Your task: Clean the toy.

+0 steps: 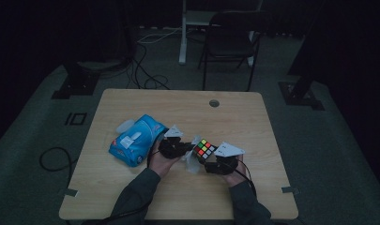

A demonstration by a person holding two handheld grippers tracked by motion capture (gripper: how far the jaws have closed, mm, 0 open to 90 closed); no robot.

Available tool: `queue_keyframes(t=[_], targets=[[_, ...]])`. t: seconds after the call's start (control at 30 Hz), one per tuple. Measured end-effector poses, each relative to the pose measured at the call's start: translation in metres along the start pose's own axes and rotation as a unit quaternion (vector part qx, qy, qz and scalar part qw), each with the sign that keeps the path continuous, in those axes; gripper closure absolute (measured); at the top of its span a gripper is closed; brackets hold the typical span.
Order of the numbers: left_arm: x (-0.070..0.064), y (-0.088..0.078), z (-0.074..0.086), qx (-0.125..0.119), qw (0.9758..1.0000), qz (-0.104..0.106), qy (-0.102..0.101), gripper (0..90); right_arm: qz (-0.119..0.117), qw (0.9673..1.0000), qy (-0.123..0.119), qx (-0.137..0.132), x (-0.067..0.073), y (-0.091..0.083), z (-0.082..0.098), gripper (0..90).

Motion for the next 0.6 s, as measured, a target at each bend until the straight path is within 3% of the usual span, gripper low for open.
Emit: queue_keyframes(t=[0.27, 0.6], targets=[[0.000, 0.001, 0.006, 0.007, 1.0000, -0.003, -0.006, 87.0, 0.002, 1.0000, 0.003, -0.003, -0.003, -0.002, -0.001, 34.4], [-0.011, -0.016, -0.006, -0.015, 0.9999, 0.002, 0.007, 87.2, 0.004, 1.0000, 0.004, 0.000, -0.004, -0.001, 0.001, 34.4]])
Point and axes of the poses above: each handheld gripper's, and its own axes: y roughly forward along the jaws, z roughly out of its underside, x roughly to its left, the point moved 9 cm from there along y, roughly forward along the jaws
